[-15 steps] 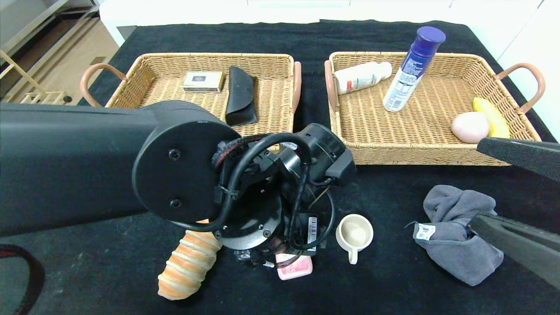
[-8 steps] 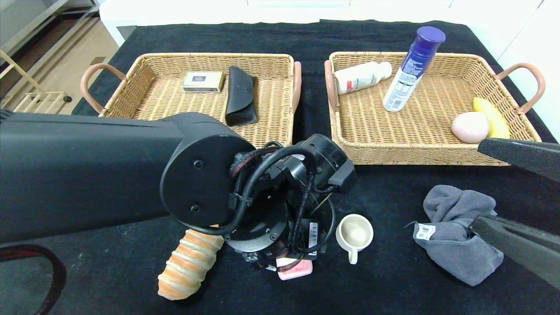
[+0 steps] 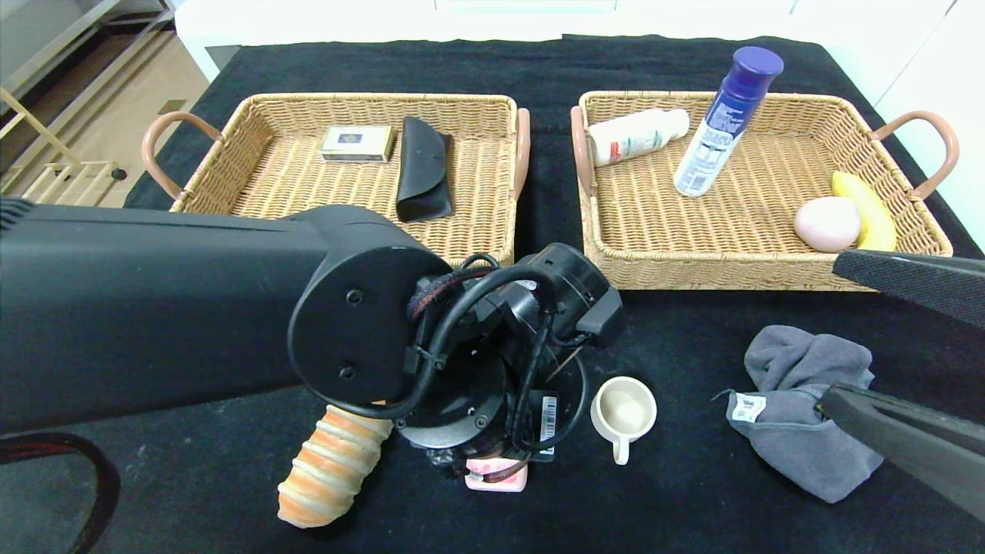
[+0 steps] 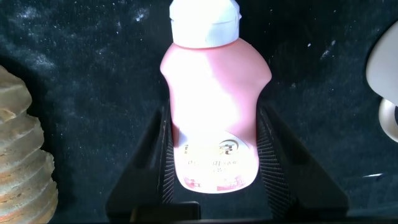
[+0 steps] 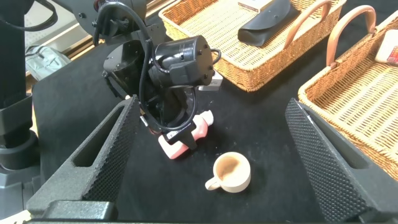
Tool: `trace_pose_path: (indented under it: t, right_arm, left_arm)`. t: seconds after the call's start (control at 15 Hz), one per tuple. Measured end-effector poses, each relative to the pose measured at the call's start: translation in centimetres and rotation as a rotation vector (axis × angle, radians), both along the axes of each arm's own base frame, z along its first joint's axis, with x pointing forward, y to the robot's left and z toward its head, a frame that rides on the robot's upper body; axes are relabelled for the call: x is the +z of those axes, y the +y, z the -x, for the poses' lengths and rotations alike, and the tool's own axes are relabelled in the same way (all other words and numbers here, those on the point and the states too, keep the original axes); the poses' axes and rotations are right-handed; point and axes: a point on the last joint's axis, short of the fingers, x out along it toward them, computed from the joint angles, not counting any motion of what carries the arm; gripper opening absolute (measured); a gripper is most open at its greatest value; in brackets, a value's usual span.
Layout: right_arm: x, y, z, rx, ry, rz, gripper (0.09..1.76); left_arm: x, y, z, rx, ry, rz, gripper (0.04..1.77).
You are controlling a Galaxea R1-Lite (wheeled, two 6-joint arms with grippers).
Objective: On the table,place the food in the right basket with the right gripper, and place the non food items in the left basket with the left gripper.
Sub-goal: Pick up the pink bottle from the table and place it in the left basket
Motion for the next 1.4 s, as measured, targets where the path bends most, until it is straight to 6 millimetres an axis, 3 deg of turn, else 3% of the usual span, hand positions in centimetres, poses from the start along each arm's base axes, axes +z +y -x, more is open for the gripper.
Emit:
trace_pose_path:
  t: [1.0, 1.4]
  right_arm:
    - [-0.1, 0.1, -0.2, -0.001, 0.008, 0.006, 1.71]
    - [0.0, 0.1, -0.2, 0.000, 0.009, -0.002, 1.71]
  left_arm:
    - [-0.2, -0.1, 0.0, -0.004, 0.004, -0.010, 0.83]
    - [2.0, 1.1, 1.2, -0.013, -0.032, 0.028, 0.83]
